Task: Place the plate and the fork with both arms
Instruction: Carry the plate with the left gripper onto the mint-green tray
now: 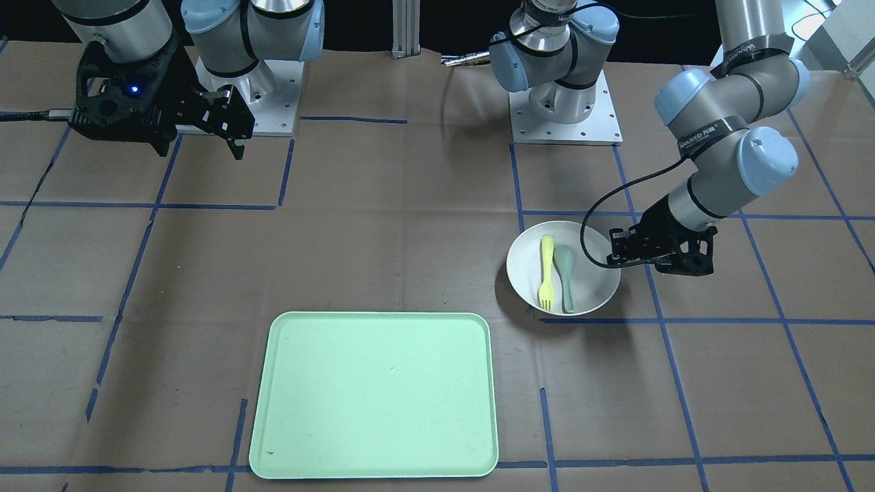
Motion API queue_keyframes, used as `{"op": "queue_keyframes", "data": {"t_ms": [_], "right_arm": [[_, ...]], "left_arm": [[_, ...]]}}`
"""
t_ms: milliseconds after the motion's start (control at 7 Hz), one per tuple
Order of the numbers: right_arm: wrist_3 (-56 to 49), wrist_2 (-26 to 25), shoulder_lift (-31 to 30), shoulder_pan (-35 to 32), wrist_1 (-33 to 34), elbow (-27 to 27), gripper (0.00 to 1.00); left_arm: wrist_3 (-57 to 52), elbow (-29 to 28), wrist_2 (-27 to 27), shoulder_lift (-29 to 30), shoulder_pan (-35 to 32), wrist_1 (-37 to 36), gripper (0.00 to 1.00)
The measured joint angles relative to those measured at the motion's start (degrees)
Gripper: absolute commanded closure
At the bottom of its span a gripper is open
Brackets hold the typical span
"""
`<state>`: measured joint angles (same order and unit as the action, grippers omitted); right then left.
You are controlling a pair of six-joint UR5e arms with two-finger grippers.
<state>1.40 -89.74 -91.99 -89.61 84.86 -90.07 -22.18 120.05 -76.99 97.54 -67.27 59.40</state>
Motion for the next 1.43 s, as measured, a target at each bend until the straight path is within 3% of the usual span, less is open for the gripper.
{"op": "queue_keyframes", "data": {"t_ms": [286, 857, 1429], "right_arm": [[0.0, 0.0, 0.0, 0.0, 0.0, 0.0, 0.0], [0.0, 0.0, 0.1, 0.1, 0.0, 0.0, 0.0], [-0.1, 0.0, 0.1, 0.1, -0.1, 0.0, 0.0]], "left_arm": [[9.3, -5.9, 4.0, 0.9, -9.5, 0.1, 1.0], [20.9, -30.6, 5.4, 22.9, -24.9, 0.2, 1.0], [25.2, -37.7, 5.8, 31.2, -27.5, 0.0, 1.0]]}}
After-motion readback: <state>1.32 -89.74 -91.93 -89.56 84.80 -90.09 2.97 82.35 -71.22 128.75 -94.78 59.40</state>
